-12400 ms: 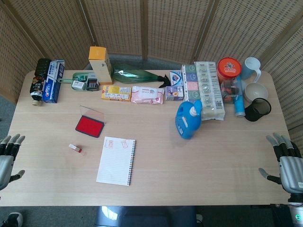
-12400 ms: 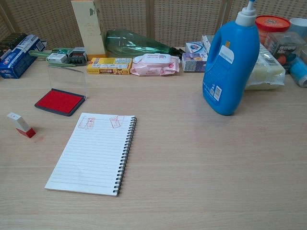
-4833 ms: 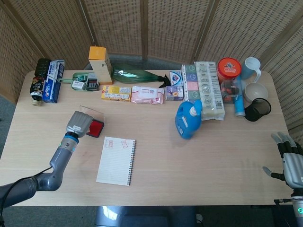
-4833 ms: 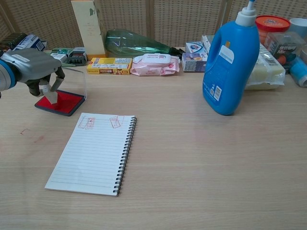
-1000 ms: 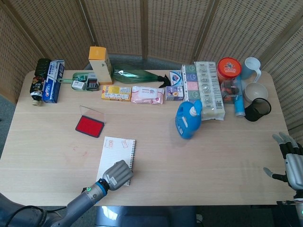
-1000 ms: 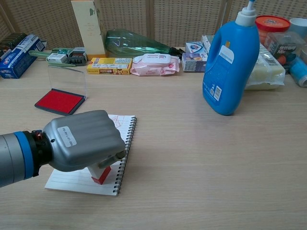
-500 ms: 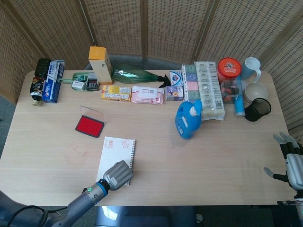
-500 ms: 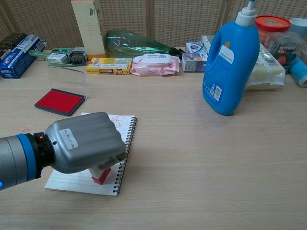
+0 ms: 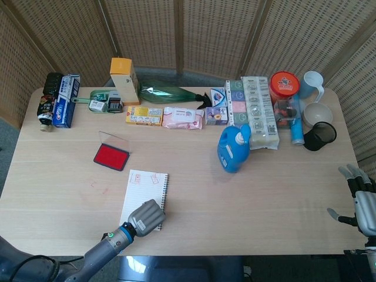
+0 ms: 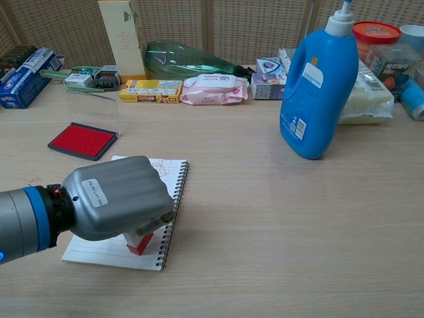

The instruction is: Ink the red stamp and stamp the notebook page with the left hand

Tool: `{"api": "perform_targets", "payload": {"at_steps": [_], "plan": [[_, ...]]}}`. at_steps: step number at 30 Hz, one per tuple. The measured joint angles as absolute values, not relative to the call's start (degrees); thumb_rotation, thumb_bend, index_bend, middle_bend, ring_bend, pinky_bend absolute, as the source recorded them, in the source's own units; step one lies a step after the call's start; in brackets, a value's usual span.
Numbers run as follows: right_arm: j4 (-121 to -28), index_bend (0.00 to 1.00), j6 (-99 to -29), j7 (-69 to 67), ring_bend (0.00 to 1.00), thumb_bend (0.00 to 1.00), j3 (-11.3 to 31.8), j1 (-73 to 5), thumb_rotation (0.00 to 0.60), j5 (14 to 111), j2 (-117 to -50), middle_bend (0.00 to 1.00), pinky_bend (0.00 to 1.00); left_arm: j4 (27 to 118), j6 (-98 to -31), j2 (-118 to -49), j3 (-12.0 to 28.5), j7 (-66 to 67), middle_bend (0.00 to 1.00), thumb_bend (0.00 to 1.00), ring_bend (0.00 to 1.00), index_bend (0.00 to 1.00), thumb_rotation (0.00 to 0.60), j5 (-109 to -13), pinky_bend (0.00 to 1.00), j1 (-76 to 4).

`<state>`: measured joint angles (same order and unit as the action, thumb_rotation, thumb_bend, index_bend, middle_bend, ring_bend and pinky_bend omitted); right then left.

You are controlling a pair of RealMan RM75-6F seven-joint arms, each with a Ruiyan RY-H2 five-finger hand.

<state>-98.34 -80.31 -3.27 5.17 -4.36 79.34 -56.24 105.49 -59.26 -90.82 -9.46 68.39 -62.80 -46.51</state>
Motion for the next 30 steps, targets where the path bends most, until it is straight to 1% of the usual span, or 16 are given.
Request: {"api": "perform_targets", "payload": {"at_steps": [21, 30], "plan": [[-98.6, 0.07, -80.3, -3.1, 0.02, 0.0, 5.1, -4.3, 0.6, 79.4, -56.2, 0.03, 0.09, 104.6, -59.5, -91.2, -10.1, 67.8, 1.0, 0.38, 1.0, 0.64, 0.6, -62.6, 1.0, -46.2], [-98.6, 0.07, -80.3, -3.1, 0.02, 0.0, 5.1, -4.3, 0.6, 79.4, -56.2, 0.03, 0.09, 107.0, -61.2, -89.4, -9.0, 67.0, 1.0, 0.38, 1.0, 0.64, 0.6, -64.1, 1.0, -46.2]]}}
